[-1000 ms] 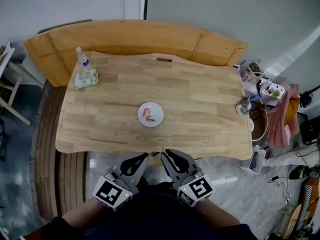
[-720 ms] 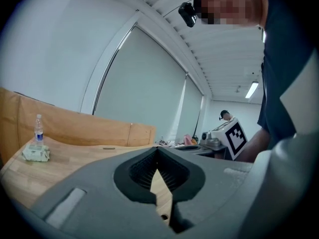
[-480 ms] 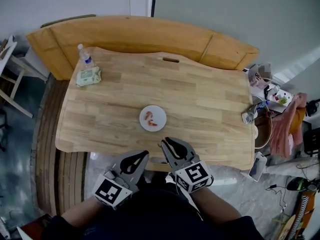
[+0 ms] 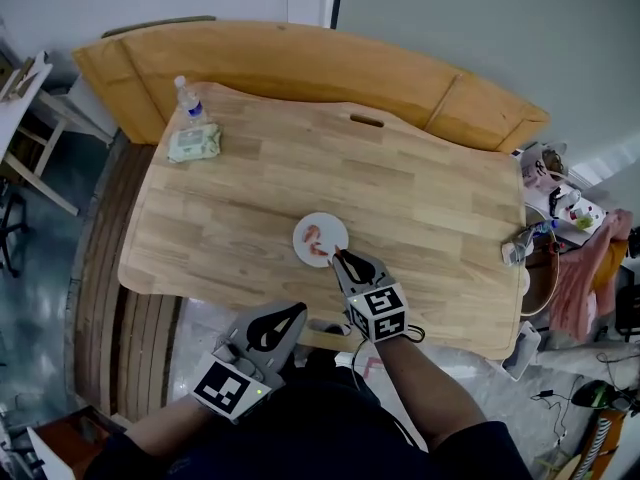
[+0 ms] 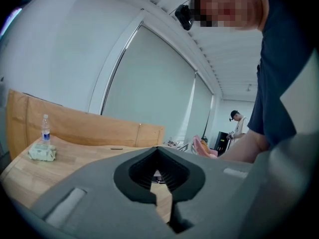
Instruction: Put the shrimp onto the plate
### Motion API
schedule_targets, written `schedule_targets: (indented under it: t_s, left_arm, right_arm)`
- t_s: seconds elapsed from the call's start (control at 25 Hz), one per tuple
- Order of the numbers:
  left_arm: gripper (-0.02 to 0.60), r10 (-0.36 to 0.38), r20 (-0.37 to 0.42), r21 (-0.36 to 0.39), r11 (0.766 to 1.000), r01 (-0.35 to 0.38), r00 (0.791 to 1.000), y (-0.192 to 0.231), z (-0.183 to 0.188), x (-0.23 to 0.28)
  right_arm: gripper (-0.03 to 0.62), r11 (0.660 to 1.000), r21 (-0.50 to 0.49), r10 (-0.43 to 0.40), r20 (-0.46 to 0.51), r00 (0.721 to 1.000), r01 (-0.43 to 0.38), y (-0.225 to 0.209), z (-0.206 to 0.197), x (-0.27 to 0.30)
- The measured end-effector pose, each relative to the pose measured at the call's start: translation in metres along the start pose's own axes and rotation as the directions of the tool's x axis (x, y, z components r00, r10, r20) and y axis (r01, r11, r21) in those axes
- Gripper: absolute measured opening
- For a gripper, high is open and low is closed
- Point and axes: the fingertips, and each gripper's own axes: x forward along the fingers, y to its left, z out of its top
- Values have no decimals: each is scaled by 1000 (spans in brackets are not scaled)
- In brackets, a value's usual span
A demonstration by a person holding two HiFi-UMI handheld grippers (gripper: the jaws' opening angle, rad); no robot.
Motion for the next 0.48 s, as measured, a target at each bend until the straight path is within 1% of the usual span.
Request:
schedule_targets:
  t_s: [0.24, 0.36, 0.48]
  left_arm:
    - [5, 28, -15, -17, 999, -28, 999, 10, -4, 2]
    - [5, 44, -27, -24, 999, -45, 999, 17, -6, 3]
    - [5, 61, -25, -33, 998, -61, 998, 24, -7, 5]
  right_arm:
    - [61, 1000, -30, -12, -136, 991, 8, -25, -40, 50]
    - [61, 999, -35, -13, -220, 975, 5, -35, -64, 74]
    - [61, 998, -61, -23, -286, 958, 6, -45, -81, 96]
